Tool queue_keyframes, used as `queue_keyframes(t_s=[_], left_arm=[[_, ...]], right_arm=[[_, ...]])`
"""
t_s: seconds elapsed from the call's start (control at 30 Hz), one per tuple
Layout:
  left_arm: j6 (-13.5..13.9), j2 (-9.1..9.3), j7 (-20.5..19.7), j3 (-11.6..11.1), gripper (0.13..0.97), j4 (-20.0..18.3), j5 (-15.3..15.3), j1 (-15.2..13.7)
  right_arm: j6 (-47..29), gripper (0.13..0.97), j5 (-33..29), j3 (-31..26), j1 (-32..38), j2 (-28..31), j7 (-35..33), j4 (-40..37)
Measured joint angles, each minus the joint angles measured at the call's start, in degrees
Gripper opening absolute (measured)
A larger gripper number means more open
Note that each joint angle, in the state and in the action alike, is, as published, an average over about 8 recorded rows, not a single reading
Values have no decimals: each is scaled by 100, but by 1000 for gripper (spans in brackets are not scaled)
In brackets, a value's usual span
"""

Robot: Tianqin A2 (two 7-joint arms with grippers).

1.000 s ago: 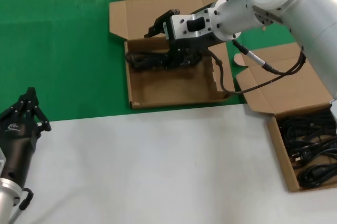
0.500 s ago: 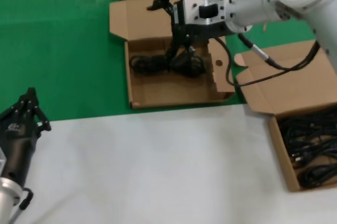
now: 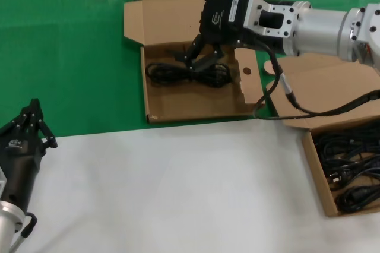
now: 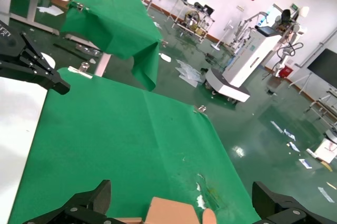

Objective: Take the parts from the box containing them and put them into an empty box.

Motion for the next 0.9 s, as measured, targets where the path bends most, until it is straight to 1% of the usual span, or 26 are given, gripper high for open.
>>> queue_keyframes(t_s=[0.13, 0.3, 0.43, 0.7, 0.83, 0.9], left_arm=[[0, 0, 0, 0, 140, 0, 0, 0], [0, 0, 0, 0, 158, 0, 0, 0], [0, 0, 0, 0, 170, 0, 0, 0], [0, 0, 0, 0, 266, 0, 0, 0], [0, 0, 0, 0, 266, 0, -1, 0], [0, 0, 0, 0, 307, 0, -1, 0]], right_arm=[[36, 908, 31, 29, -56, 6, -3, 41], [187, 954, 85, 93, -216, -8, 25, 110], [401, 958, 161, 183, -441, -31, 68, 206], [921, 966, 344, 401, -987, -84, 170, 439], [1192, 966, 440, 515, -1274, -112, 223, 562], [1328, 966, 487, 572, -1417, -126, 249, 622]])
